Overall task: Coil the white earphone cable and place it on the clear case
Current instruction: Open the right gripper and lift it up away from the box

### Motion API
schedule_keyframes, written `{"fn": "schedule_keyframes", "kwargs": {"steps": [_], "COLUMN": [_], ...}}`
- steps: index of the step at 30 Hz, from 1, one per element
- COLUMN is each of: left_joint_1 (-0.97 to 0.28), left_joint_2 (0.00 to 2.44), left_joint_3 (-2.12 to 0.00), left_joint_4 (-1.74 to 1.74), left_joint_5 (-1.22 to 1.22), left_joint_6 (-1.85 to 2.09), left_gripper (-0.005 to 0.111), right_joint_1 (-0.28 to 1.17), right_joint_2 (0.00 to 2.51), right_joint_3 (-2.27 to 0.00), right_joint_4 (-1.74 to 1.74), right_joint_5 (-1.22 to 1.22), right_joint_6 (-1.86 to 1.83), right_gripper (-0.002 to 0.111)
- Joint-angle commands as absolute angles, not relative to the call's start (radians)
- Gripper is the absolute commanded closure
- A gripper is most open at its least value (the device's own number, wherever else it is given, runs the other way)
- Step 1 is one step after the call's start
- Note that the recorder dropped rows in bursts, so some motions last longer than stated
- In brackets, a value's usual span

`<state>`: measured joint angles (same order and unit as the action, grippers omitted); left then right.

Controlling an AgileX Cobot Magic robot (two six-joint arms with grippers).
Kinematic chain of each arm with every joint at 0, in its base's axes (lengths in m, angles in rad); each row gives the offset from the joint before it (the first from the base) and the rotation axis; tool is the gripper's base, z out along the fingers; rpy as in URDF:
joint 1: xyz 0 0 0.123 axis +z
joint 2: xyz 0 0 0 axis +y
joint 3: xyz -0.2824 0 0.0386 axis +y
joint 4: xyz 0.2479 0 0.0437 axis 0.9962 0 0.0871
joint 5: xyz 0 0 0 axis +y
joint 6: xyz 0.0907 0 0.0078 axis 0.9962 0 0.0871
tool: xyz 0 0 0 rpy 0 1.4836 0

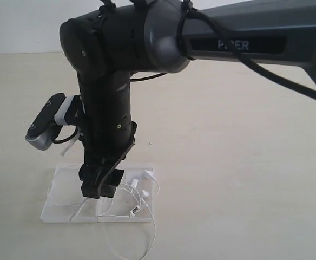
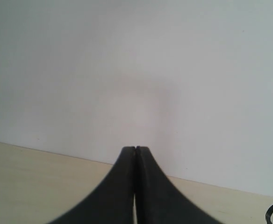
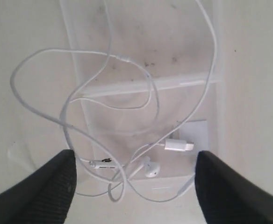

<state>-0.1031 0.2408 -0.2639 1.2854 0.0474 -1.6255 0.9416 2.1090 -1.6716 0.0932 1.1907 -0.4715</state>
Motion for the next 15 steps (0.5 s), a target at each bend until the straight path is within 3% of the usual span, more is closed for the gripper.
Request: {"fn": "schedule_keyframes", "kwargs": {"steps": [1,7,9,12,15], "left_joint_1": [-0.109,-0.109,-0.109,-0.109,-0.109], "left_joint_2": [0.235,0.235,0.235,0.235,0.223], "left_joint_3": [-0.260,-0.260,-0.260,-0.260,-0.260], "left_joint_4": [1.289,1.289,1.289,1.292,1.306], "left_joint_5": [0.047,0.047,0.047,0.047,0.047], "left_joint_6": [-1.634,-1.634,-1.634,-1.632,-1.632], "left_gripper": [0.107,0.107,0.107,0.107,0.107], "right_joint_1": [0.941,0.941,0.941,0.941,0.941], "right_joint_2": [2.080,2.031,2.003,1.929,1.829], "right_joint_3": [-1.676,-1.676,-1.676,-1.658,-1.610], "right_joint_4": [0.100,0.115,0.115,0.115,0.115], "right_joint_5": [1.202,1.207,1.201,1.149,1.062], "right_joint_6": [-0.469,-0.415,-0.359,-0.279,-0.196], "right_gripper": [0.041,0.041,0.046,0.069,0.099]}}
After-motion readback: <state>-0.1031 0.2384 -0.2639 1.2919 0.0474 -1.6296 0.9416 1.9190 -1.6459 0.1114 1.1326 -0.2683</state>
